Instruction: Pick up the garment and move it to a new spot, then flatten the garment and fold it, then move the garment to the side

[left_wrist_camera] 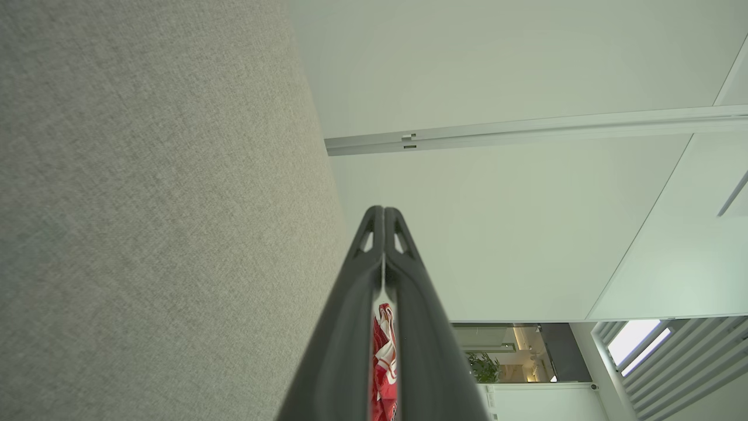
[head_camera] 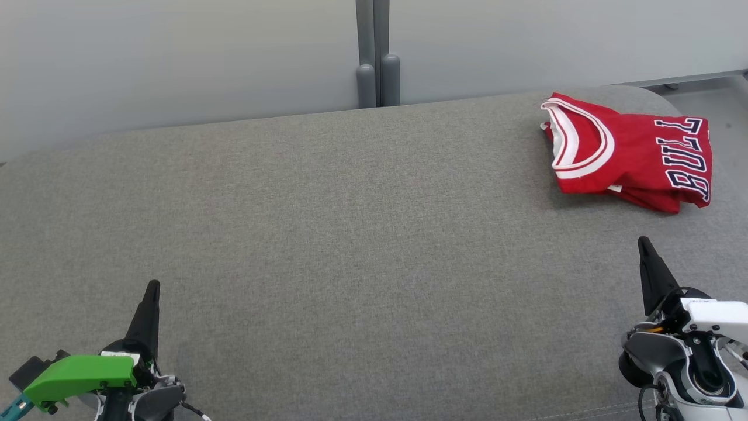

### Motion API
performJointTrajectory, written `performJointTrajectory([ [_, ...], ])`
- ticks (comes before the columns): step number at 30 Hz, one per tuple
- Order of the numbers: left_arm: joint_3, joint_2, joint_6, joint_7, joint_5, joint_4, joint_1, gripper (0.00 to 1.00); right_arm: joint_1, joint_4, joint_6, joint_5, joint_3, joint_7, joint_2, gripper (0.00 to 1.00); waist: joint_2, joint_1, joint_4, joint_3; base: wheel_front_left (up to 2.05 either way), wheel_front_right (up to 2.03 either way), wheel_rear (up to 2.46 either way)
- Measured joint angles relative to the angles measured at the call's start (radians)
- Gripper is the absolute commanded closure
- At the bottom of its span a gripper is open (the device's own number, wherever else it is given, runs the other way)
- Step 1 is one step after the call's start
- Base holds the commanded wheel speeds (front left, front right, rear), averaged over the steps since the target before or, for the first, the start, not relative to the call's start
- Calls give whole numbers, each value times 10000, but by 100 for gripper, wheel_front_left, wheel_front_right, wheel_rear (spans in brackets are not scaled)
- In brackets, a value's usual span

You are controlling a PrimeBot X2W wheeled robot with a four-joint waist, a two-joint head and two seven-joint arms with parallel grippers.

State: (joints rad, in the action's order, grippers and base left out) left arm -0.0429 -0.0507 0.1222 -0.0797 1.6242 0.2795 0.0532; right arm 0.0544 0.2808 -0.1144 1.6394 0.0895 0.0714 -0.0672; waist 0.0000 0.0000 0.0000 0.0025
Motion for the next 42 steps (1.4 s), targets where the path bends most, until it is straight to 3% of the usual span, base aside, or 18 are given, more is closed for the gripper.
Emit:
performJointTrajectory([
  [42, -52, 0, 2, -33, 0, 21, 4, 100, 4, 15, -2, 0, 25, 12, 8, 100, 0, 0, 0, -1, 0, 0, 0],
])
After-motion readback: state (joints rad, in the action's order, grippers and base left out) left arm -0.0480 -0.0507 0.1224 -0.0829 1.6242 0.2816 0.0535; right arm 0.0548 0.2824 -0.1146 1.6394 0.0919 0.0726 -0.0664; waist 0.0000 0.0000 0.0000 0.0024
